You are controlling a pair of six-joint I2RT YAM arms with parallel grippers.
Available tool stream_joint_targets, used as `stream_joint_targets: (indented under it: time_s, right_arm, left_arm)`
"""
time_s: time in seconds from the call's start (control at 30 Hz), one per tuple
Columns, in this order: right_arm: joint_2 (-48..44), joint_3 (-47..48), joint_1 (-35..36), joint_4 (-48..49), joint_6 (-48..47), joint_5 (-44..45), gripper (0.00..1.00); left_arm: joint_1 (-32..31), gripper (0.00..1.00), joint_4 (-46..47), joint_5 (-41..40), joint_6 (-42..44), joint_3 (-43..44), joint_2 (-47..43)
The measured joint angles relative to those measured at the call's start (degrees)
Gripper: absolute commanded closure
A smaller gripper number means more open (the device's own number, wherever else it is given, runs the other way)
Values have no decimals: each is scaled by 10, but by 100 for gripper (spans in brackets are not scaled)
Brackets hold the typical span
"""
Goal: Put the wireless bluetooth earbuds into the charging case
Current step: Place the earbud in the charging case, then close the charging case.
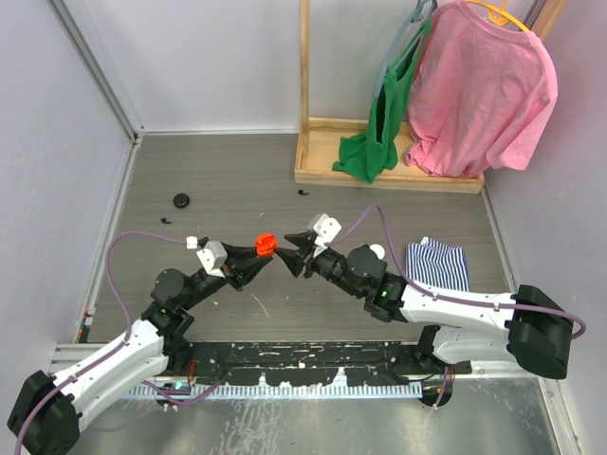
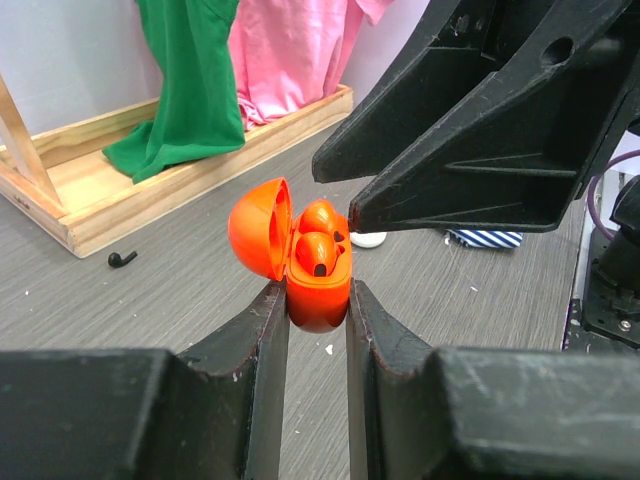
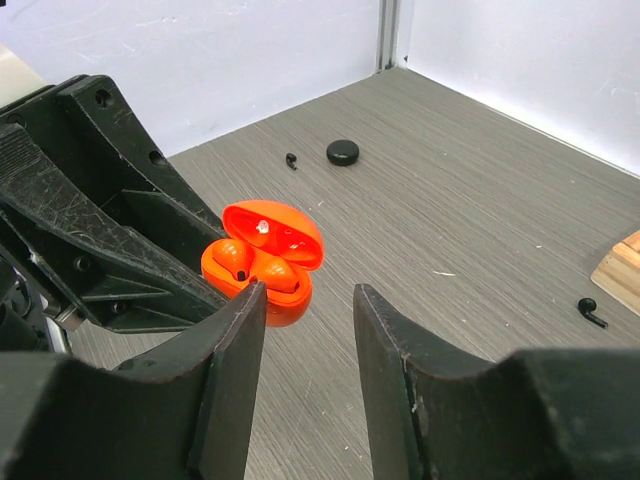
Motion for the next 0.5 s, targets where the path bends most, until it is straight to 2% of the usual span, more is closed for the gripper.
stream_joint_targets:
  time_s: [0.3,0.5]
  right_arm:
    - [-2,0,0,0,0,15,54]
    - [-11,0,0,-10,-2,21,44]
  left_arm:
    - [0,94,0,5,0,0,0]
    - [0,94,0,10,0,0,0]
